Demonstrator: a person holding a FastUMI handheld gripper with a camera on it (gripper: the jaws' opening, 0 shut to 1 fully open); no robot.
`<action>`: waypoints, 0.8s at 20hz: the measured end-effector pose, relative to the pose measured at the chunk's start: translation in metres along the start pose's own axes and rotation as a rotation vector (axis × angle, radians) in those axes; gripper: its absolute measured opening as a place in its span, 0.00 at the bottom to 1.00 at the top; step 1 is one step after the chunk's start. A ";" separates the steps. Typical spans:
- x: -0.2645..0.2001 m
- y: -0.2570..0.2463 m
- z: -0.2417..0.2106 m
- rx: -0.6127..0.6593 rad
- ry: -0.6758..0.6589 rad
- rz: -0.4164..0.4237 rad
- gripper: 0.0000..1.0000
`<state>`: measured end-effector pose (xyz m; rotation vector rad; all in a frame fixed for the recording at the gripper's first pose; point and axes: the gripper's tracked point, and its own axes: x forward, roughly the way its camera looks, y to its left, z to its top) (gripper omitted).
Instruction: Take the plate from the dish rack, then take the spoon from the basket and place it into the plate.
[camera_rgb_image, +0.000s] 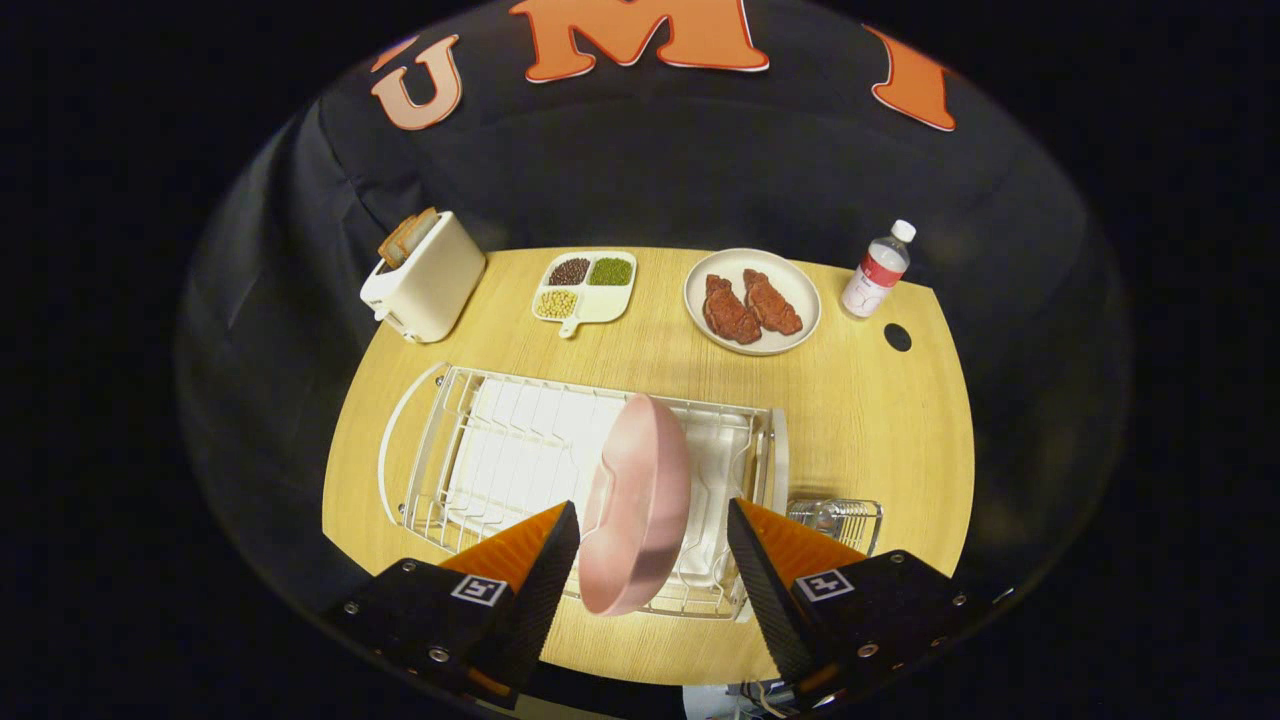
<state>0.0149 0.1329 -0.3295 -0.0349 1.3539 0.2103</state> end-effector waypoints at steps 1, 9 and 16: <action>0.006 -0.001 -0.003 0.000 0.029 -0.005 0.89; 0.044 -0.003 -0.014 0.018 0.162 -0.063 0.71; 0.047 0.002 -0.018 0.070 0.182 -0.107 0.32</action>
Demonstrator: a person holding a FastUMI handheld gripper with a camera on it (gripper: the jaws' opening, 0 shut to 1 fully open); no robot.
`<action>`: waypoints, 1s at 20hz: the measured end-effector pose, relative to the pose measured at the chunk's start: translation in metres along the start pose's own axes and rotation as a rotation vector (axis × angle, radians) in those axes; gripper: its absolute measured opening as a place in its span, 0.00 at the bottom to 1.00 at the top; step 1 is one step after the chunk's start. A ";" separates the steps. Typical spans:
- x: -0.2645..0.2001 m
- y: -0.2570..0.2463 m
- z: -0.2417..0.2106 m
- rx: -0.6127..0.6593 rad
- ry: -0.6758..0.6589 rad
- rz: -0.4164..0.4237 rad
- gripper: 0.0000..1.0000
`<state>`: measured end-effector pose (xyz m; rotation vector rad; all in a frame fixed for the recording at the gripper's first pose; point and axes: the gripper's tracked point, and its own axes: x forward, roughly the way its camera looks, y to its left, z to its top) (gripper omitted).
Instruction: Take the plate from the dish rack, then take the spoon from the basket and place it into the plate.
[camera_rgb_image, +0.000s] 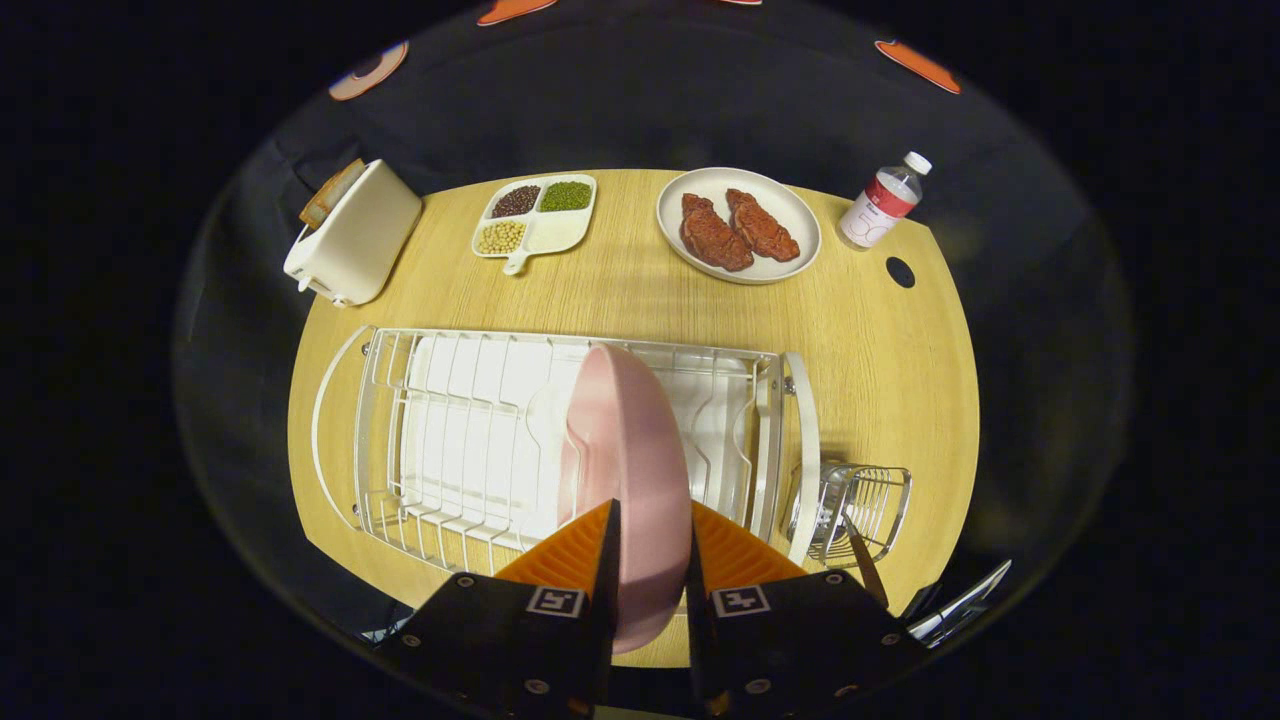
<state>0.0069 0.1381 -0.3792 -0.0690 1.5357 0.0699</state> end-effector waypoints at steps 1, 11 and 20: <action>-0.003 0.001 0.001 0.014 -0.001 0.007 0.31; -0.032 -0.012 0.005 0.045 -0.064 -0.017 0.30; -0.075 -0.003 0.005 0.036 -0.141 0.098 0.21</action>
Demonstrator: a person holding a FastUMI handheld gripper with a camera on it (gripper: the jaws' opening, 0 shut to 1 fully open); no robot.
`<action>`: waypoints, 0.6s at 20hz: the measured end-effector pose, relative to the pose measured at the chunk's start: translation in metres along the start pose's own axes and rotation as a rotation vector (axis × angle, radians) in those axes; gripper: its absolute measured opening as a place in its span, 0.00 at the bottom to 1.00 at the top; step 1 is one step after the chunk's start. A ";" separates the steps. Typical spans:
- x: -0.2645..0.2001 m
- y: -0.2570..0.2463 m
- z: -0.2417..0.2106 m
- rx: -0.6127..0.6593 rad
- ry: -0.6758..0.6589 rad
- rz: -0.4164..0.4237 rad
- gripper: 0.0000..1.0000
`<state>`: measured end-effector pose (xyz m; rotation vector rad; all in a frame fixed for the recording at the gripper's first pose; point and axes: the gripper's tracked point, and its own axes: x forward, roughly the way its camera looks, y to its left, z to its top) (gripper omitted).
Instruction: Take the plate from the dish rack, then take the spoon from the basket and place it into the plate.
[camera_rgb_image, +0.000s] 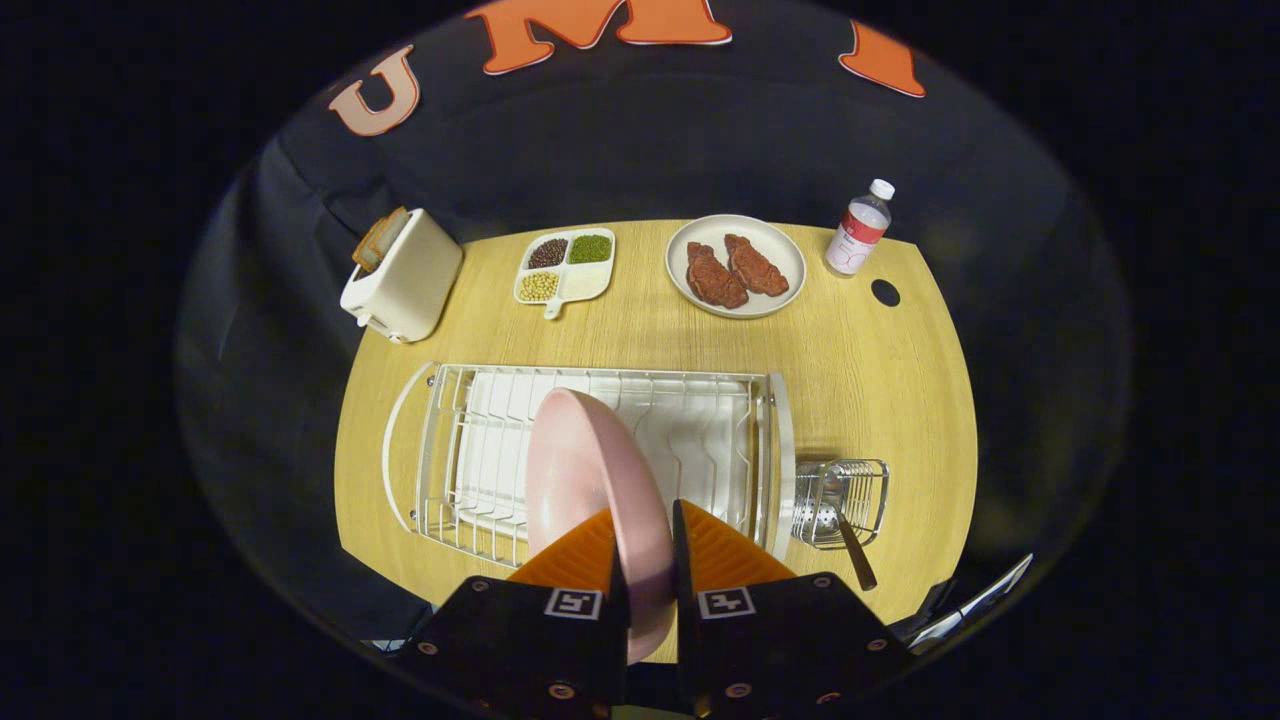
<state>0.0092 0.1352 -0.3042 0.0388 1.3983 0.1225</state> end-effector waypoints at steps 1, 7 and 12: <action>-0.006 0.000 0.002 0.002 -0.021 0.014 0.20; -0.045 -0.007 -0.009 0.046 -0.089 0.123 0.20; -0.048 -0.023 -0.050 0.079 -0.083 0.169 0.20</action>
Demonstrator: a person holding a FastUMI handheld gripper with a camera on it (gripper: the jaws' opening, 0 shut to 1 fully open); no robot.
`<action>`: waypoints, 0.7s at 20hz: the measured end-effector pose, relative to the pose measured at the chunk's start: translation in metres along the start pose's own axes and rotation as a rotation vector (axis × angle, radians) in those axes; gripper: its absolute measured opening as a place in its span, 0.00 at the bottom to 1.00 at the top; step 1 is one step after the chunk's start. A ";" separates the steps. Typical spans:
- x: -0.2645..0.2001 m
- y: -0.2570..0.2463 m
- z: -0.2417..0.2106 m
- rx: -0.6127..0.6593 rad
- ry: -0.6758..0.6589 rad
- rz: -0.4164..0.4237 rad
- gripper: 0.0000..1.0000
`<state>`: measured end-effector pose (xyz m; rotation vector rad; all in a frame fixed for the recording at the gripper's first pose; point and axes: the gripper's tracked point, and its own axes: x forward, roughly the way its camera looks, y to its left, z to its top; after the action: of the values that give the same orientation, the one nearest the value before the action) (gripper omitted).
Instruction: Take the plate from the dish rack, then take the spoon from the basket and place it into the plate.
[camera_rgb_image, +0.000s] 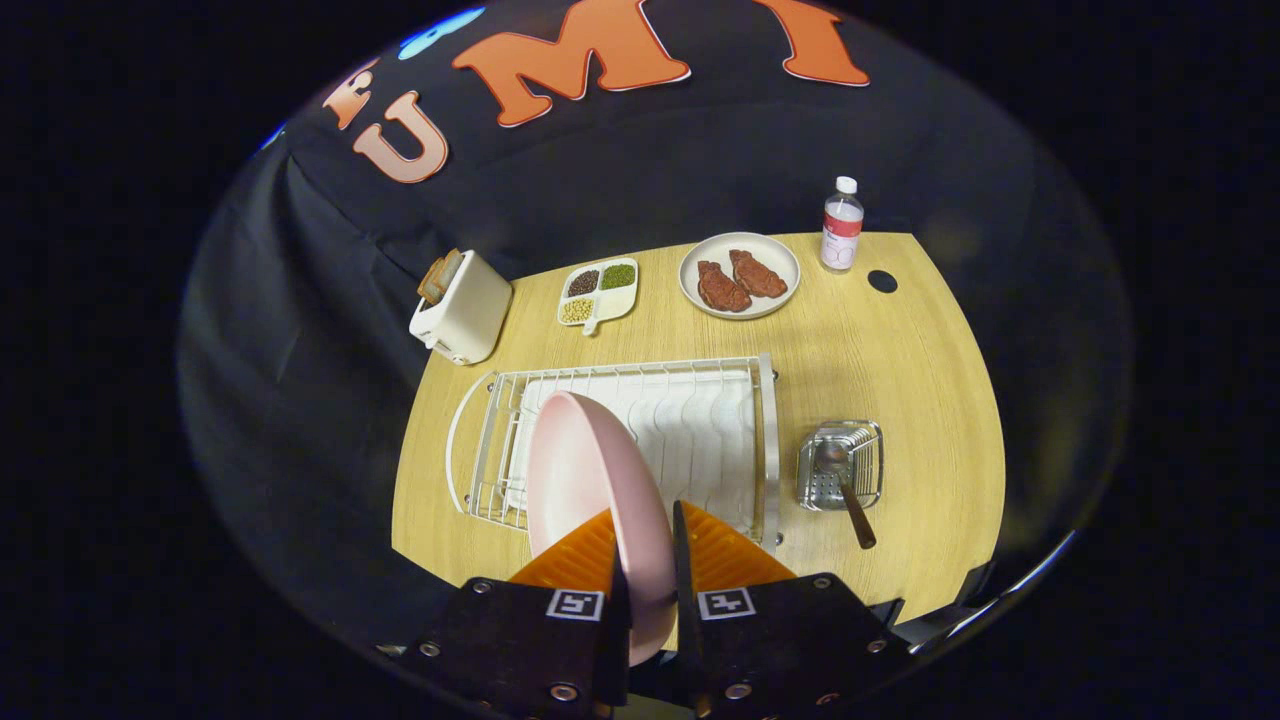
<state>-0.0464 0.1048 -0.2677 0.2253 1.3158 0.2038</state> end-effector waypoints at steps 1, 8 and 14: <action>0.000 -0.004 -0.008 0.019 0.004 0.005 0.20; 0.001 -0.025 -0.076 0.088 0.029 0.044 0.20; 0.014 -0.028 -0.131 0.173 0.083 0.114 0.20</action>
<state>-0.1693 0.0882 -0.3196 0.4427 1.4051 0.1974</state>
